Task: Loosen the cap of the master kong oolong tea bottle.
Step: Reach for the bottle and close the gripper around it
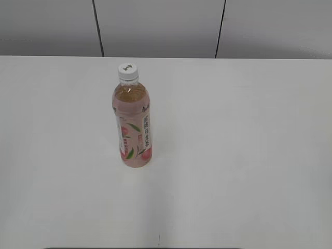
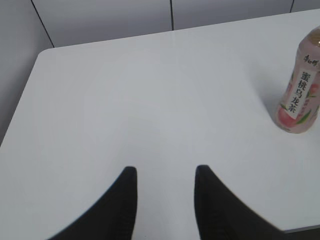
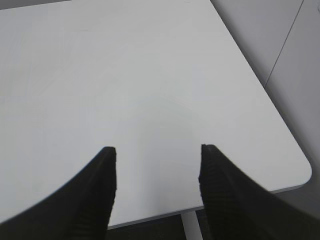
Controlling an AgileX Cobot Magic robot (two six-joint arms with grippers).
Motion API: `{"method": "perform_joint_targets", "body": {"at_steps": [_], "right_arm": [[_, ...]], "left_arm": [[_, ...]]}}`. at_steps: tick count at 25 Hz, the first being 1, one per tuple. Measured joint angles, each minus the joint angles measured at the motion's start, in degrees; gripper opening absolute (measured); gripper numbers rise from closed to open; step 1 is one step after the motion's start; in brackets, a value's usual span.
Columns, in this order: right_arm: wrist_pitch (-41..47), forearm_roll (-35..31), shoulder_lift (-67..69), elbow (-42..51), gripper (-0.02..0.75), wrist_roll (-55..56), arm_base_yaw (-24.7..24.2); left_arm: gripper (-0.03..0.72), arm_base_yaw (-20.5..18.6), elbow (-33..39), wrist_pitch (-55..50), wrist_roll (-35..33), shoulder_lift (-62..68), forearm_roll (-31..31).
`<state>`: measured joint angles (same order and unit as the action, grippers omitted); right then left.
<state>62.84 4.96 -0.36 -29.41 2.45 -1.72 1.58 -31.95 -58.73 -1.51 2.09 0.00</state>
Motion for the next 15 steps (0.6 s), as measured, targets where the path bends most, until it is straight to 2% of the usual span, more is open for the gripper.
{"method": "perform_joint_targets", "body": {"at_steps": [15], "right_arm": [[0.0, 0.0, 0.0, 0.0, 0.407, 0.0, 0.0]], "left_arm": [[0.241, 0.0, 0.0, 0.0, 0.0, 0.0, 0.0]]}}
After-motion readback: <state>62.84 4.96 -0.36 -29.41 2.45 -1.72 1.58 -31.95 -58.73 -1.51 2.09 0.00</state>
